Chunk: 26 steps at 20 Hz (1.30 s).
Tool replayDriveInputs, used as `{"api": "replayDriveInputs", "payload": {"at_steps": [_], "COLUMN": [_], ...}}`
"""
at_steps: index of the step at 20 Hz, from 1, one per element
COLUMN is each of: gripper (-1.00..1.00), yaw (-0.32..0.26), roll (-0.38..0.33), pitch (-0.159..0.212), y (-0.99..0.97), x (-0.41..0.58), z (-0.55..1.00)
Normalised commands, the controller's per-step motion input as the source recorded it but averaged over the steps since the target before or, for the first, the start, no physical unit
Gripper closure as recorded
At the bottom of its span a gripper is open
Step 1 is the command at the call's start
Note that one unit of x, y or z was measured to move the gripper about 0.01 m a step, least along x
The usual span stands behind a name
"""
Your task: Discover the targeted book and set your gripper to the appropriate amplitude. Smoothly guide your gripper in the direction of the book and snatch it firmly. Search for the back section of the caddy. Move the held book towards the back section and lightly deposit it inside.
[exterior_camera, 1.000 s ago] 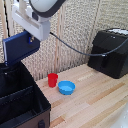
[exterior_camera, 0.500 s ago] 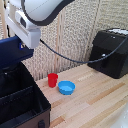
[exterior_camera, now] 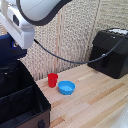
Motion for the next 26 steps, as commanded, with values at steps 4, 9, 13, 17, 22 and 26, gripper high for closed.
{"api": "replayDriveInputs", "payload": {"at_steps": [4, 9, 13, 17, 22, 26], "gripper": [1.0, 1.0, 1.0, -1.0, -1.0, -1.0], "yaw": [-0.055, -0.082, -0.065, -0.009, 0.008, -0.007], "roll": [-0.062, -0.089, -0.132, -0.102, 0.016, -0.047], "pitch": [0.009, 0.0, 0.018, 0.066, 0.034, 0.056], "y": [0.57, 0.36, 0.39, 0.28, -0.07, -0.1], "x": [0.25, 0.331, 0.434, 0.367, 0.167, 0.182], "z": [-0.16, -0.07, -0.05, -0.02, 0.48, 0.74]}}
